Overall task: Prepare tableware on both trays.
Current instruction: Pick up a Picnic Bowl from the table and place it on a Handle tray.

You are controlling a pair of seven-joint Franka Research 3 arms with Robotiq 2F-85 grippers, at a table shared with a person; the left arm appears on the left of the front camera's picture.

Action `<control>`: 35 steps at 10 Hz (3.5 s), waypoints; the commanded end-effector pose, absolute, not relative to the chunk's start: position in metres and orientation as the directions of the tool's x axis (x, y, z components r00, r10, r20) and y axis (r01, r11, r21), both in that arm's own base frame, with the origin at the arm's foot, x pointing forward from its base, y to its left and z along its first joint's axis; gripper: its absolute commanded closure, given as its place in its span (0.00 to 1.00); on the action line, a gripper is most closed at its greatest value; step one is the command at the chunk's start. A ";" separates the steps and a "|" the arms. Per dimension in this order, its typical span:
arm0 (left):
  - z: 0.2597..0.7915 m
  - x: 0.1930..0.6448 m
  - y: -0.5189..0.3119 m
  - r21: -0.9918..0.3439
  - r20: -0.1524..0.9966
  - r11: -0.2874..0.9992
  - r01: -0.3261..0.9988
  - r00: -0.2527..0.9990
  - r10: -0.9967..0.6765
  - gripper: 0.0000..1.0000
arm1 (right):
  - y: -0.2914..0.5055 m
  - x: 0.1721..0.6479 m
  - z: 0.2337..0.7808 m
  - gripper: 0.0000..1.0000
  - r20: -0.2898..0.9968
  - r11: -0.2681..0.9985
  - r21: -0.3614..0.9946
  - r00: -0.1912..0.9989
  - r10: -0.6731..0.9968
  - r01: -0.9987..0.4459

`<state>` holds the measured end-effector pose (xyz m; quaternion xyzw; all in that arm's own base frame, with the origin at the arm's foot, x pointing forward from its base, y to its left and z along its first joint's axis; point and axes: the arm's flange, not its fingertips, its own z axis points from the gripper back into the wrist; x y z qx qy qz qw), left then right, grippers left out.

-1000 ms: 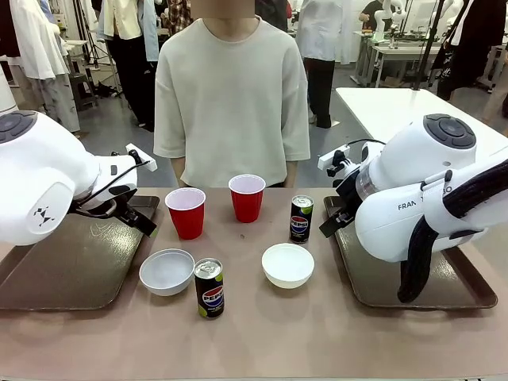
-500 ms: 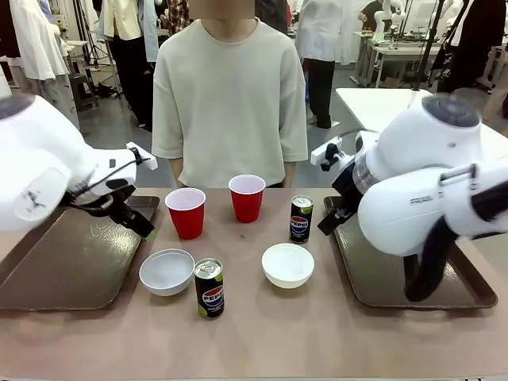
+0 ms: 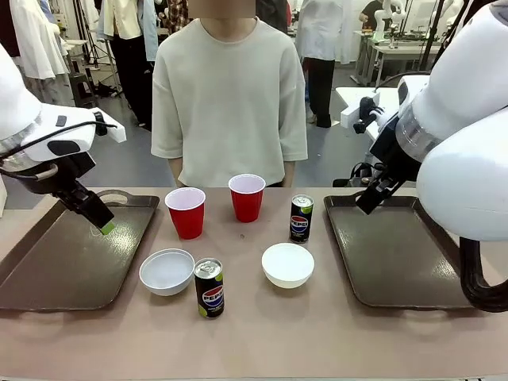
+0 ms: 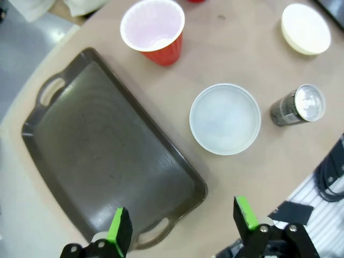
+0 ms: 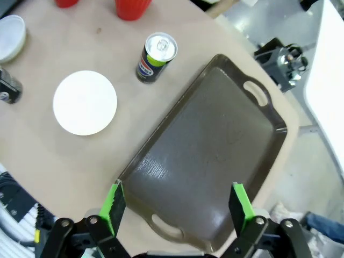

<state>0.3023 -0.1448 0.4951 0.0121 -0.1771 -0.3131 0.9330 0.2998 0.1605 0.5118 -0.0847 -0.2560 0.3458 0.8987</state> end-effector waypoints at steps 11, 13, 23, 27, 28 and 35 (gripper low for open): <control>0.460 0.311 0.030 -0.721 0.574 0.470 0.509 0.819 -0.005 0.00 | -0.021 0.272 0.426 0.00 0.496 0.515 0.794 0.835 -0.240 -0.324; 0.450 0.314 0.043 -0.769 0.503 0.475 0.427 0.863 0.039 0.00 | -0.020 0.277 0.414 0.00 0.464 0.504 0.810 0.853 -0.240 -0.300; 0.446 0.337 0.048 -0.796 0.421 0.492 0.354 0.907 0.029 0.00 | -0.029 0.349 0.422 0.00 0.375 0.472 0.832 0.922 -0.094 -0.290; 0.446 0.337 0.048 -0.796 0.421 0.492 0.354 0.907 0.029 0.00 | -0.029 0.349 0.422 0.00 0.375 0.472 0.832 0.922 -0.094 -0.290; 0.446 0.337 0.048 -0.796 0.421 0.492 0.354 0.907 0.029 0.00 | -0.029 0.349 0.422 0.00 0.375 0.472 0.832 0.922 -0.094 -0.290; 0.446 0.337 0.048 -0.796 0.421 0.492 0.354 0.907 0.029 0.00 | 0.144 0.422 0.451 0.00 0.212 0.938 0.290 0.969 0.129 -0.188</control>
